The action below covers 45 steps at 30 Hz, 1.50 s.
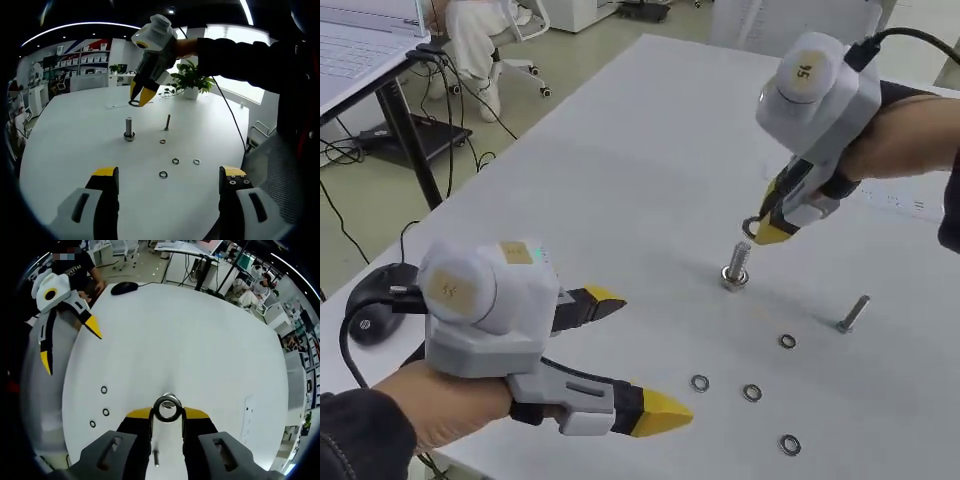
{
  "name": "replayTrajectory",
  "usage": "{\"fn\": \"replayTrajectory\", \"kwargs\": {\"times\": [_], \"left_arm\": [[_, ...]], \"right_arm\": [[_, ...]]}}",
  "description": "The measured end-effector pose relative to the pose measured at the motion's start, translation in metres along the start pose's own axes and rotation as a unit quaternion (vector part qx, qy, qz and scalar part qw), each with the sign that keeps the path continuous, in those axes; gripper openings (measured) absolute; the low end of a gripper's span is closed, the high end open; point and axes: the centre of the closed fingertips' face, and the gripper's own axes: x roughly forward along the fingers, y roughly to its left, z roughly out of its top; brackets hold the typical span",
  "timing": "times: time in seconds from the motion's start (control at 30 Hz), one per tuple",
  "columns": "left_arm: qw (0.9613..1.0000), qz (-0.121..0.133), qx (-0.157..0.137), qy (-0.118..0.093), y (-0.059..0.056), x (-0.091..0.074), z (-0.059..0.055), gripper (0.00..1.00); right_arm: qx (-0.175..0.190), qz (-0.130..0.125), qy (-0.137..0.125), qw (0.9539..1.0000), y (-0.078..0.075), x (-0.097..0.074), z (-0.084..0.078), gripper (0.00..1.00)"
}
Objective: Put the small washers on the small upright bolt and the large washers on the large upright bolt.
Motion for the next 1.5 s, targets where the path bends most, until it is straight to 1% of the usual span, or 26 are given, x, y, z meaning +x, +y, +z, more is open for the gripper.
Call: {"fn": "replayTrajectory", "kwargs": {"times": [0.07,0.27,0.4,0.7,0.8,1.0,1.5], "left_arm": [[1.0000,0.001,0.000,0.001,0.001,0.000,-0.001,0.82],[1.0000,0.000,-0.003,0.003,0.001,0.001,-0.002,0.82],[1.0000,0.000,-0.003,0.004,0.001,0.001,-0.003,0.82],[1.0000,-0.001,-0.005,0.007,0.000,0.001,-0.005,0.82],[1.0000,-0.001,-0.006,0.006,0.000,0.001,-0.005,0.82],[0.9999,-0.002,-0.006,0.007,0.000,0.001,-0.006,0.82],[0.9999,-0.001,-0.007,0.007,0.001,0.000,-0.004,0.82]], "right_arm": [[-0.001,0.004,0.001,1.0000,-0.001,0.004,0.001,0.23],[-0.002,0.016,0.009,0.9998,-0.012,0.023,-0.003,0.23],[0.000,0.022,0.014,0.9997,-0.010,0.029,-0.007,0.23],[0.005,0.031,0.021,0.9993,-0.015,0.040,-0.013,0.23],[0.007,0.033,0.021,0.9992,-0.017,0.043,-0.014,0.23],[0.008,0.036,0.025,0.9990,-0.011,0.043,-0.015,0.23],[0.011,0.044,0.026,0.9986,-0.006,0.050,-0.016,0.23]]}}
